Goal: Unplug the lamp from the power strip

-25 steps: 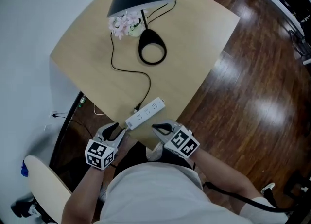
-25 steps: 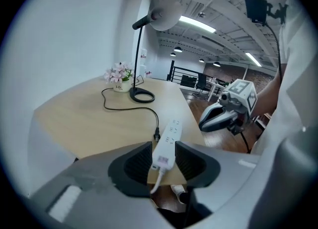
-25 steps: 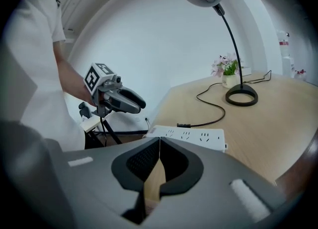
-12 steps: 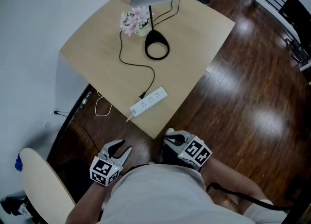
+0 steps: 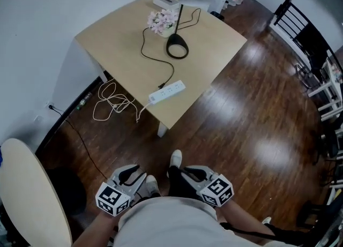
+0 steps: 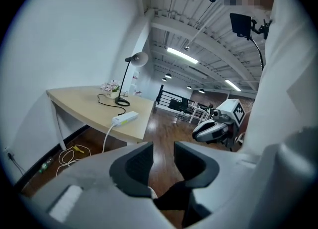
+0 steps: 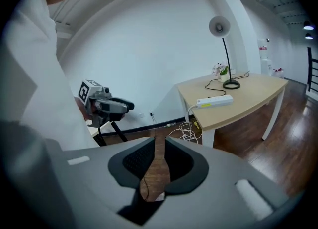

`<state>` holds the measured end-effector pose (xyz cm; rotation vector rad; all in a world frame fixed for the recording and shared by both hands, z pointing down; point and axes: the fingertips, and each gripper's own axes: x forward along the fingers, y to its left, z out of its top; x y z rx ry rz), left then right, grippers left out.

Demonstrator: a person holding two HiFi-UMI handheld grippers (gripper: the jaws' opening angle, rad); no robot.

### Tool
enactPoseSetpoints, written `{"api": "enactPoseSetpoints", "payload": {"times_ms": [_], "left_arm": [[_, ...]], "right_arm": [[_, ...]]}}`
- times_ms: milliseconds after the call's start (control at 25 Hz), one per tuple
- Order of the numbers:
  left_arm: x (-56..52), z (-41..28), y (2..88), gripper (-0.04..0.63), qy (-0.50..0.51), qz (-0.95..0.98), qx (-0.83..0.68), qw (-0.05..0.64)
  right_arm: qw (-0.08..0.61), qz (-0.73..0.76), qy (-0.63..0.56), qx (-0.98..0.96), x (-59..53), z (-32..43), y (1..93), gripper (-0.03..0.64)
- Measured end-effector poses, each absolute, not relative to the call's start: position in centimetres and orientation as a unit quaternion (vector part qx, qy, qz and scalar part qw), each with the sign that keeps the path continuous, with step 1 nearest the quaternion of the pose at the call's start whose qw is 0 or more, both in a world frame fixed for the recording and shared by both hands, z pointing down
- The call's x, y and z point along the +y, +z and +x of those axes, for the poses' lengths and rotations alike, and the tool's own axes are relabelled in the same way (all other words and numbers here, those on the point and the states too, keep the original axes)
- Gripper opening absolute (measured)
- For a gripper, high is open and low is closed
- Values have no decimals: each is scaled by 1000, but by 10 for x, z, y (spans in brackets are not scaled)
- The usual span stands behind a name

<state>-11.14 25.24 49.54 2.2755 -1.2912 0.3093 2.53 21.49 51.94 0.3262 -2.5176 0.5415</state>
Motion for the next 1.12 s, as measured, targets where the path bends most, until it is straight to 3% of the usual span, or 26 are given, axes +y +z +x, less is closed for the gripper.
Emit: {"api": "enactPoseSetpoints", "payload": {"times_ms": [400,760,1120], "left_arm": [[320,-84,462,138,92,835,-498,216],[368,34,398,118,54,839,-517,161],[423,95,391,118,48,835,-522,165]], "right_arm": [[230,125,160,-952,266,66,471,94],[193,99,137,-966,333,152,441,100],[170,71,108,-977,385,196,420,100]]}}
